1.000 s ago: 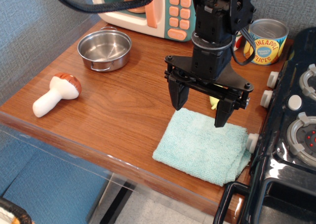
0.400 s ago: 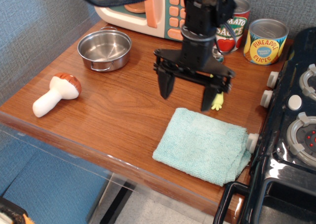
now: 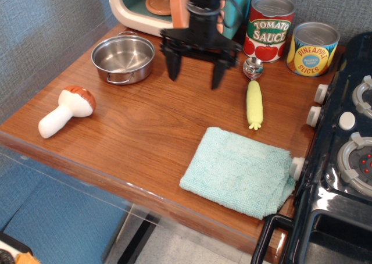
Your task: Put the pot between the mushroom and the cloth.
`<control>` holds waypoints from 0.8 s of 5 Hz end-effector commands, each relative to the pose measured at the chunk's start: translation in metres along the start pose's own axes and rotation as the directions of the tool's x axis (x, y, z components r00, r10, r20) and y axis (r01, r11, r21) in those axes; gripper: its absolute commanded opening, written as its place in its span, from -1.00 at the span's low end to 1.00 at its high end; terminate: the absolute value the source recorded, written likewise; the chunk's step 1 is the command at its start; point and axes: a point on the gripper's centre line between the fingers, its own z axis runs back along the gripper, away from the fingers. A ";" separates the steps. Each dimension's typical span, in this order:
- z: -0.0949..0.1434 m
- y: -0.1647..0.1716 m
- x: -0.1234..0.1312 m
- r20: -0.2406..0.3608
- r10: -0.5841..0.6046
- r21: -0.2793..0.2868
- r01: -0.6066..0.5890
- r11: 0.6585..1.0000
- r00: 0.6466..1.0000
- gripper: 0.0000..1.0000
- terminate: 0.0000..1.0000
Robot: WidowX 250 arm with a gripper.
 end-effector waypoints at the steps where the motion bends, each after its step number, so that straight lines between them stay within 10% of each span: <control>1: 0.025 0.062 0.043 0.099 0.100 0.018 -0.102 0.995 0.990 1.00 -1.00; 4: -0.010 0.087 0.044 0.032 0.149 0.041 -0.150 0.988 0.988 1.00 -1.00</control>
